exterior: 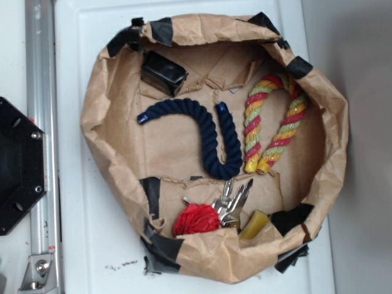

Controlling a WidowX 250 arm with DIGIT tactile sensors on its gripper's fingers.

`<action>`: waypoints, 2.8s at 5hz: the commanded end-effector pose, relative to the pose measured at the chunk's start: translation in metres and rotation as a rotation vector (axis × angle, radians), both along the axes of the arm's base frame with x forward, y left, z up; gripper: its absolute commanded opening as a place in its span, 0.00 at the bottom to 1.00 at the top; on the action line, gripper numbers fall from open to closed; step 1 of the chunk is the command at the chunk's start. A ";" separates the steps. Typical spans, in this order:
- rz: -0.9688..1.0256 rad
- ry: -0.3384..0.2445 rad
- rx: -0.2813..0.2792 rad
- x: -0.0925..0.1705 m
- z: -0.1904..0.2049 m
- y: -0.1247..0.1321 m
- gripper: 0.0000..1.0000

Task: Grab the blue rope.

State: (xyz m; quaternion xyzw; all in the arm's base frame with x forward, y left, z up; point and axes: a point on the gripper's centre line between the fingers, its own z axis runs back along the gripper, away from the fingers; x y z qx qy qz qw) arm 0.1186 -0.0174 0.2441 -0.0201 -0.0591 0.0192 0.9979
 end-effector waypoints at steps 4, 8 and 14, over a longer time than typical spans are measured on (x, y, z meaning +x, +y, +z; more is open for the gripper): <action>-0.371 -0.015 0.186 0.113 -0.104 0.042 1.00; -0.843 0.083 0.069 0.160 -0.212 0.000 1.00; -0.835 -0.085 0.169 0.171 -0.148 -0.041 0.00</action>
